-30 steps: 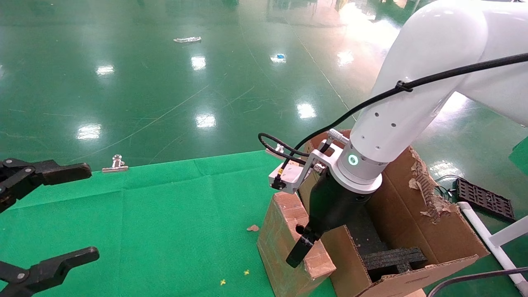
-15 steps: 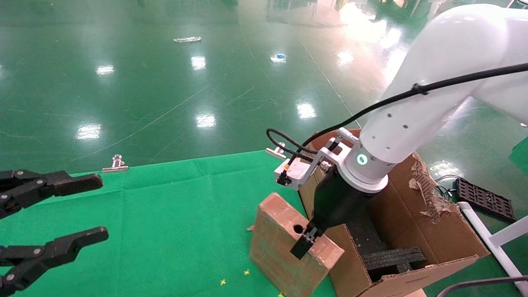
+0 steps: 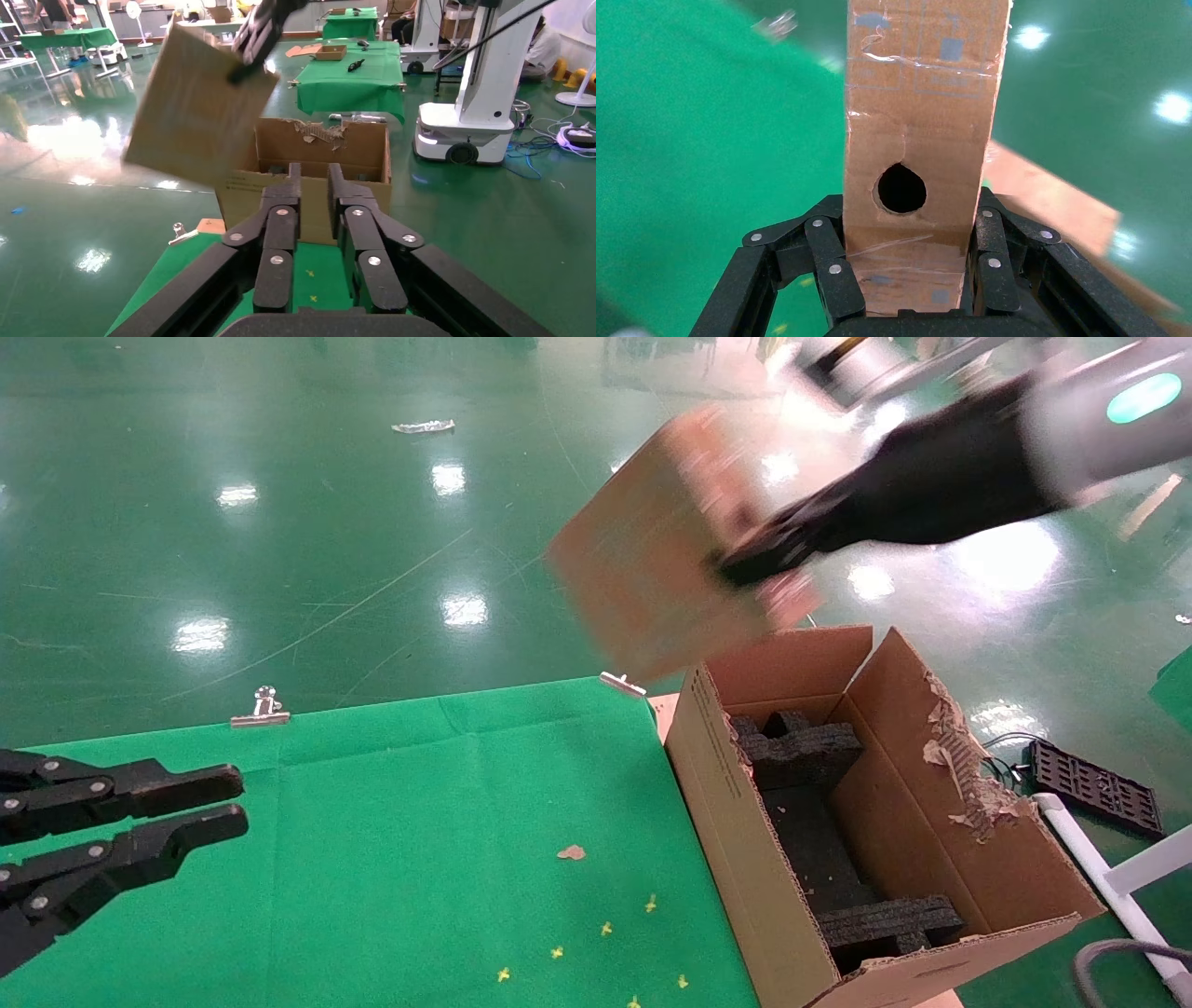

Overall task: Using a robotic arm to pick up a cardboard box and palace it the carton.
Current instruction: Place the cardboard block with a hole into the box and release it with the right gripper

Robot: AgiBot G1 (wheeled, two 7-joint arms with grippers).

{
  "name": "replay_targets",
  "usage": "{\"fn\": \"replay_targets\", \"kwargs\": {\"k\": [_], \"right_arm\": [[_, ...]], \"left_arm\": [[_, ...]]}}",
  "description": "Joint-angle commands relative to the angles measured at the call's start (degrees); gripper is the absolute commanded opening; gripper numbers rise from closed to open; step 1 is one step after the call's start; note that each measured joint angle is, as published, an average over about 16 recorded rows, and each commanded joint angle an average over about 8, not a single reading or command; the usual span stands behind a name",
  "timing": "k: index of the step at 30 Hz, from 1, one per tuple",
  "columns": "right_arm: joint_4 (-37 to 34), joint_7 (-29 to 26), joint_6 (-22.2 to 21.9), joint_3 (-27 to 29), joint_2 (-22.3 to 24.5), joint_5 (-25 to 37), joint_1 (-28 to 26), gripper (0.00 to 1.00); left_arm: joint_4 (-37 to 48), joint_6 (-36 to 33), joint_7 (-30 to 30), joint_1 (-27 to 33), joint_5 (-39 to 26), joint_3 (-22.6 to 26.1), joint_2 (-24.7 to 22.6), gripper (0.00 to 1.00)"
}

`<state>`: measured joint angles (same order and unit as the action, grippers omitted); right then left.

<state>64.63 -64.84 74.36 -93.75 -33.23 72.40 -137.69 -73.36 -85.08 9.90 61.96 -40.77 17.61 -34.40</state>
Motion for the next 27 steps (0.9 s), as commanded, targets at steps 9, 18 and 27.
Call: {"fn": "replay_targets", "kwargs": {"k": [9, 18, 27], "right_arm": [[-9.83, -1.19, 5.09, -2.14, 4.56, 9.13, -5.13, 0.0], [-17.96, -3.65, 6.63, -5.46, 3.85, 11.03, -0.08, 0.0], [-26.17, -2.3, 6.16, -7.71, 0.75, 10.76, 6.67, 0.0]], "left_arm": [[0.0, 0.01, -0.01, 0.01, 0.02, 0.02, 0.01, 0.03], [0.0, 0.02, -0.02, 0.01, 0.03, 0.05, 0.02, 1.0], [0.0, 0.03, -0.03, 0.02, 0.05, 0.07, 0.03, 1.0]]}}
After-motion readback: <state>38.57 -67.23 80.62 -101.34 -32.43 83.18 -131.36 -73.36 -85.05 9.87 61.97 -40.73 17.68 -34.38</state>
